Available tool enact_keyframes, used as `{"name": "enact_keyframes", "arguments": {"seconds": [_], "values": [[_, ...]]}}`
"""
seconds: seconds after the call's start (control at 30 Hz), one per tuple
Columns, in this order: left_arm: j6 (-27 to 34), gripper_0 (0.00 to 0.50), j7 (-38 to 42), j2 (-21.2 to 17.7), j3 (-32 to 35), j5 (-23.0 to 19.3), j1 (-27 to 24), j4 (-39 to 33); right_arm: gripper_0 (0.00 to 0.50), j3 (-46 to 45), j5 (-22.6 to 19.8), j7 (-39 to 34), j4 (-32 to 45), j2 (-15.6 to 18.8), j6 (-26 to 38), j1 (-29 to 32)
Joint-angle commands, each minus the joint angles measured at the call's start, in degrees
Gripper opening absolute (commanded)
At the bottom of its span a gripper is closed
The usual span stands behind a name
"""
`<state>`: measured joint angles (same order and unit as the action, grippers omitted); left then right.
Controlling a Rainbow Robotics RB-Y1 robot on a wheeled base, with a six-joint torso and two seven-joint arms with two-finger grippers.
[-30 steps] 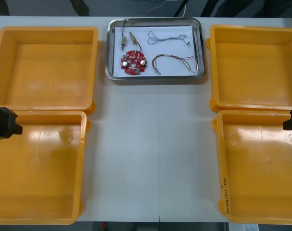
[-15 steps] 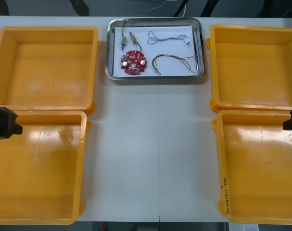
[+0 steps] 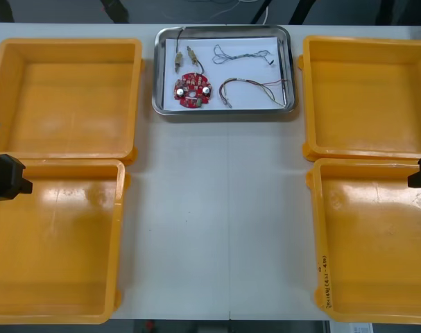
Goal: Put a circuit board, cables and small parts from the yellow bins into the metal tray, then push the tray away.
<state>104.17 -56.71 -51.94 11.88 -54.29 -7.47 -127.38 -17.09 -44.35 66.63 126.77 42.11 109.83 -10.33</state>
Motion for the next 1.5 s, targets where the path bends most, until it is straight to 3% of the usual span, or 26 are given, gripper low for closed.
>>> {"name": "enact_keyframes", "arguments": {"seconds": [0.03,1.5], "values": [[-0.5,0.500,-4.3,-2.5,1.7,0.1,0.9,-1.6,0.500,0.6,-0.5,2.0,0.4,2.2,0.2,0.8],[-0.5,0.500,-4.3,-2.5,1.7,0.1,0.9,-1.6,0.500,0.6,-0.5,2.0,0.4,2.2,0.2,0.8]]}}
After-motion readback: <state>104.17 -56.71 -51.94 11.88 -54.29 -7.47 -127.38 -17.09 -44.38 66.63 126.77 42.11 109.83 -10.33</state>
